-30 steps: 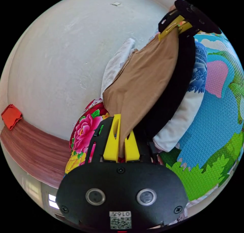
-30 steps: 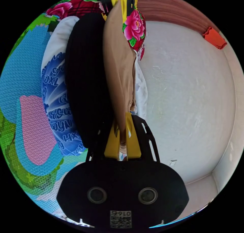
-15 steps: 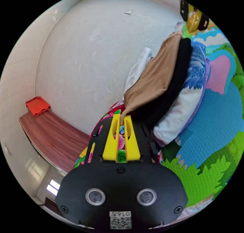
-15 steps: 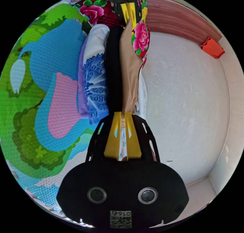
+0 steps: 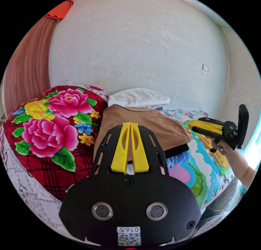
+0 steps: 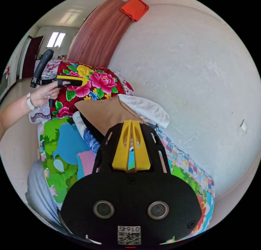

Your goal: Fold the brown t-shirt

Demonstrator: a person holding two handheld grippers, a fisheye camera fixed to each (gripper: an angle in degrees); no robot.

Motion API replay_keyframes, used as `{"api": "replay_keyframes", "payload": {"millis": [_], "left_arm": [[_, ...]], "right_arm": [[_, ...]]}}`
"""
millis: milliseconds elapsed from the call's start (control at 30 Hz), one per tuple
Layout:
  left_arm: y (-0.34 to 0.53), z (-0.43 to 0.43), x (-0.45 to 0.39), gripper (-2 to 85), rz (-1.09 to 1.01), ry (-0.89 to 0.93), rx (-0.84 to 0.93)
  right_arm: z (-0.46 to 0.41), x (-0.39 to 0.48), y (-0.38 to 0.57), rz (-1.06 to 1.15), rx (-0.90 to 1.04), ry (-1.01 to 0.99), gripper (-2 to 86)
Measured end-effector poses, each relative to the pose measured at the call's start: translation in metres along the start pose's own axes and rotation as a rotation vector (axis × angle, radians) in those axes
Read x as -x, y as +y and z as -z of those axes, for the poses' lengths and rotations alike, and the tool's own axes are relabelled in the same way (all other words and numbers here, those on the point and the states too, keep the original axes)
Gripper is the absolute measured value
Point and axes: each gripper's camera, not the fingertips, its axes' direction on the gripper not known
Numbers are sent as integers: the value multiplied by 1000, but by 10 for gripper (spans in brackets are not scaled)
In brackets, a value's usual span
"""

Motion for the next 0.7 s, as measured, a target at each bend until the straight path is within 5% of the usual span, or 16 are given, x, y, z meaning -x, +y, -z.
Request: {"api": "replay_keyframes", "payload": {"millis": [133,400,533,700], "left_arm": [[27,-58,-8,-10,42,-67,69],[53,-108,-18,-10,26,-172,174],[29,-73,-48,-10,175,51,-153],[4,-128,-79,-10,375,447,-128]], "right_arm": [[-88,-17,26,-26,195,-26,-2],[-107,-84,96,-113,122,-129,1],[-96,-143,108,-120,55,-186,4],[-87,-266,124,-326,-55,-162,44]]}}
